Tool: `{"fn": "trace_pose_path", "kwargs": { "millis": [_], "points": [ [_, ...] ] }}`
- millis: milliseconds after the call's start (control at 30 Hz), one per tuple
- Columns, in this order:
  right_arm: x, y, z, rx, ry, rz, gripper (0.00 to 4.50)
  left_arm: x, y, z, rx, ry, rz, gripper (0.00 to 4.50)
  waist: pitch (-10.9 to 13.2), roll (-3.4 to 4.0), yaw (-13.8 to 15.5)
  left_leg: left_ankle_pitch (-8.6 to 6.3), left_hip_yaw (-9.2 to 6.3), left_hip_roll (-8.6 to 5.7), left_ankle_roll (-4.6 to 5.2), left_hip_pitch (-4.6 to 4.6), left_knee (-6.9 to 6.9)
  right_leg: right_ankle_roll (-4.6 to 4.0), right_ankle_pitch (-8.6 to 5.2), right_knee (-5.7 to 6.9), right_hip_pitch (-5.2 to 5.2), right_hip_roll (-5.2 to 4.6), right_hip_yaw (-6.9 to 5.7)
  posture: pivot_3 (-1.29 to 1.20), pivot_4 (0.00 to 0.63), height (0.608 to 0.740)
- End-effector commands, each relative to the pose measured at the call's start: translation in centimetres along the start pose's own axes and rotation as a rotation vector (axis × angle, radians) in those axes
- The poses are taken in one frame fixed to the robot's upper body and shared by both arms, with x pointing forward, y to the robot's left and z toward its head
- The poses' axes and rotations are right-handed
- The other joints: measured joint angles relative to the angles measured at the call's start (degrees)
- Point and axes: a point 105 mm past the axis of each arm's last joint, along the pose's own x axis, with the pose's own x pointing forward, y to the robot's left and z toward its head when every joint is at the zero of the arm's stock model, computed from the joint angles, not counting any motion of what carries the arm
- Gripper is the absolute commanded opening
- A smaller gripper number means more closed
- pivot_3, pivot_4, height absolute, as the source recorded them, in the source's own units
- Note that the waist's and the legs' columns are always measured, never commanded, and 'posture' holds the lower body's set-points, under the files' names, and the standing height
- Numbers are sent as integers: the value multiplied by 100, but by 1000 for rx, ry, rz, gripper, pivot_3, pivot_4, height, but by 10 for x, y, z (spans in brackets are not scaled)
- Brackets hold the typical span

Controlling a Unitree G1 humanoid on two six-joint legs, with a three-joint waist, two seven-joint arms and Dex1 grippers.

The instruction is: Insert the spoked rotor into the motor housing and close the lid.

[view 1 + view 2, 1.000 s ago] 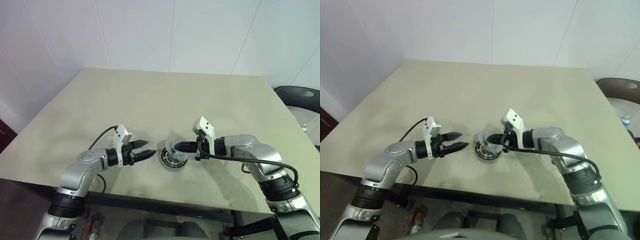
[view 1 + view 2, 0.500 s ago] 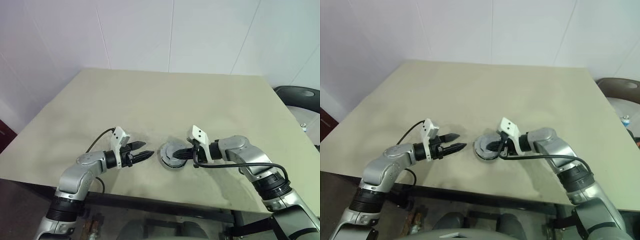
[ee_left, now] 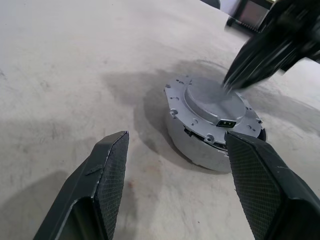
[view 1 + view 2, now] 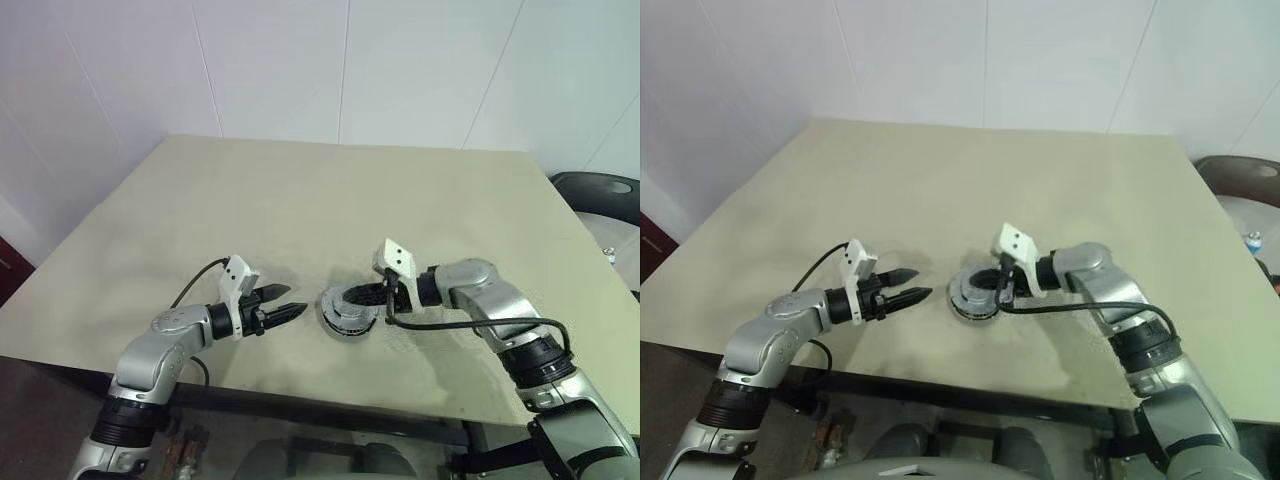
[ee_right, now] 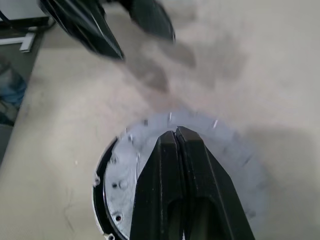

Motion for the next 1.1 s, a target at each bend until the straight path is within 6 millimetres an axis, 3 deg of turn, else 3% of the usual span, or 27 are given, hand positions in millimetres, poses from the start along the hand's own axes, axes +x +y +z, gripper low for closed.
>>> {"fn": "trace_pose_path", "kwargs": {
  "millis": [33, 167, 433, 500, 600, 700, 800, 1100],
  "points": [
    [-13, 9, 19, -103, -46, -10, 38, -3, 1, 18, 51, -47, -6, 3254, 0, -1, 4, 0, 0, -1, 0, -1, -3, 0, 0, -2, 0, -2, 0, 0, 0, 740],
    [-20, 22, 14, -212, -14, -18, 38, -3, 3, 19, 55, -41, -8, 3254, 0, 0, 0, -1, 0, -3, 0, 0, -6, -2, -1, -3, 1, -6, -1, 0, 0, 740],
    [-20, 19, 16, -344, -39, -252, 38, 3, 4, 20, 56, -41, -22, 3254, 0, -1, 4, 0, 0, -2, -1, 6, -3, -4, -2, 2, 4, -2, -1, 0, 0, 740],
    [-19, 10, 22, -349, -71, -343, 414, 5, 3, 22, 59, -45, -32, 3254, 0, -1, 0, 1, 0, -3, -1, 7, -1, -4, -2, 2, 6, -1, -1, 0, 0, 740],
    [-15, 15, 20, -345, -73, -354, 1200, 8, 2, 26, 66, -49, -53, 3254, 0, -1, -1, 1, 1, -4, -1, 7, 0, -3, -2, 1, 8, 0, -1, 0, 0, 740],
    [-11, 21, 18, -323, -79, -326, 2251, 10, 2, 29, 76, -44, -71, 3254, 0, -2, 2, 1, 0, -6, -1, 6, 0, -1, -1, 0, 8, 1, -3, 0, 0, 740],
    [-9, 14, 16, -312, -68, -347, 3219, 11, 0, 32, 83, -45, -89, 3254, 0, -2, -13, 1, 1, -6, 0, 8, 0, -1, -1, 0, 11, 2, -2, 0, 0, 740],
    [12, -5, 19, -290, -81, -355, 3219, 1, -4, 36, 81, -65, -77, 3254, 0, -2, -19, 1, 0, 1, 0, 16, 0, 0, 0, 3, 15, 15, -3, 0, 0, 740]
  ]
}}
